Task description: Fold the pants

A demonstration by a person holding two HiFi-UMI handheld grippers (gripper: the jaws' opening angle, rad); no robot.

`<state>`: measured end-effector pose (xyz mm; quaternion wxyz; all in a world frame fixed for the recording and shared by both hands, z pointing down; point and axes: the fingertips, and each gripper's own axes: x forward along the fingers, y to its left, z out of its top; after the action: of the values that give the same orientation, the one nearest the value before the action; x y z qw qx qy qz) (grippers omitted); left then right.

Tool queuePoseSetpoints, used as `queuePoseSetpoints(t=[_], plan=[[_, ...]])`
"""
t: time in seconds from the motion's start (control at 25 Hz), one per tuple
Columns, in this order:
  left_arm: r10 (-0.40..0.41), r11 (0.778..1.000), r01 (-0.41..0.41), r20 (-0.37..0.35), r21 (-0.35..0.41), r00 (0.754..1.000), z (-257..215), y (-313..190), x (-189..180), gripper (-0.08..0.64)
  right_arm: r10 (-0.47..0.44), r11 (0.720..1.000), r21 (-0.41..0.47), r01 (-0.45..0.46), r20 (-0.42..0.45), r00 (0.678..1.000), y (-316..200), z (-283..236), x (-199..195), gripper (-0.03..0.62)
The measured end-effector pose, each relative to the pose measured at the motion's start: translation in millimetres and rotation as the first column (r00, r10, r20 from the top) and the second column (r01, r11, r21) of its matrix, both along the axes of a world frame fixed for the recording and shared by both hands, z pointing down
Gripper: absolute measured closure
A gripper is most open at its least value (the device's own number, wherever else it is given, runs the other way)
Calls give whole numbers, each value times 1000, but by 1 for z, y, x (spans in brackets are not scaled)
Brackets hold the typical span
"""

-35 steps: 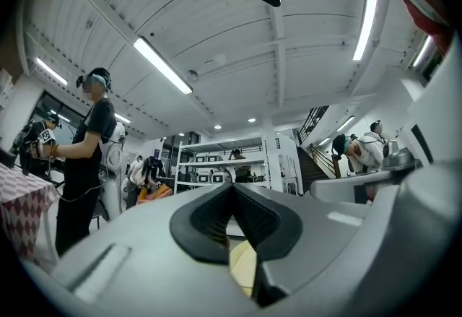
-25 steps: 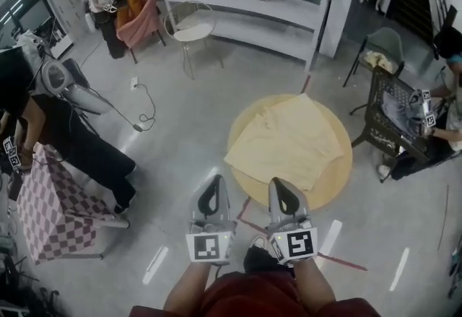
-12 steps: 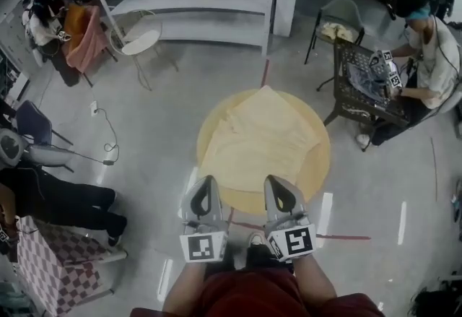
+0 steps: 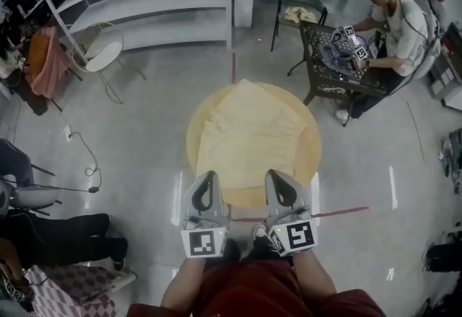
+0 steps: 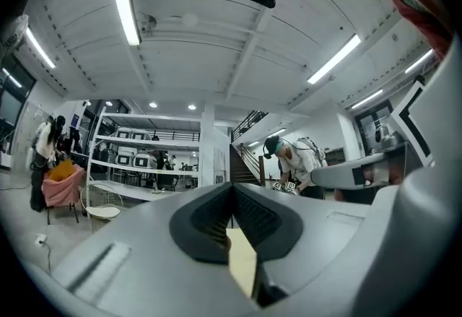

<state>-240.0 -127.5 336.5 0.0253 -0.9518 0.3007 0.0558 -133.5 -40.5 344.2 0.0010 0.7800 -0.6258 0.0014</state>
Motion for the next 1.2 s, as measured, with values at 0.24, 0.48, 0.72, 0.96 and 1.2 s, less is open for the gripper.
queuePoseSetpoints(t=[0.24,0.48,0.72,0.96,1.2], plan=[[57,998,-57,20,7,998,12,-5,-3,554,74,997,-9,-74,-8,997,6,10,1,592],[102,995,-104,72,14,992,32,-4,-7,554,108,992,-68,-108,-4,994,15,34,0,592],[148,974,-189,285,123,947,71,-7,2,552,64,983,-169,-69,-34,997,10,72,12,592],[188,967,-246,456,70,870,129,-8,15,552,-42,941,-338,-1,-120,992,7,125,27,591],[271,938,-347,638,-6,721,186,-11,21,468,-165,855,-516,56,-169,972,7,178,37,570]])
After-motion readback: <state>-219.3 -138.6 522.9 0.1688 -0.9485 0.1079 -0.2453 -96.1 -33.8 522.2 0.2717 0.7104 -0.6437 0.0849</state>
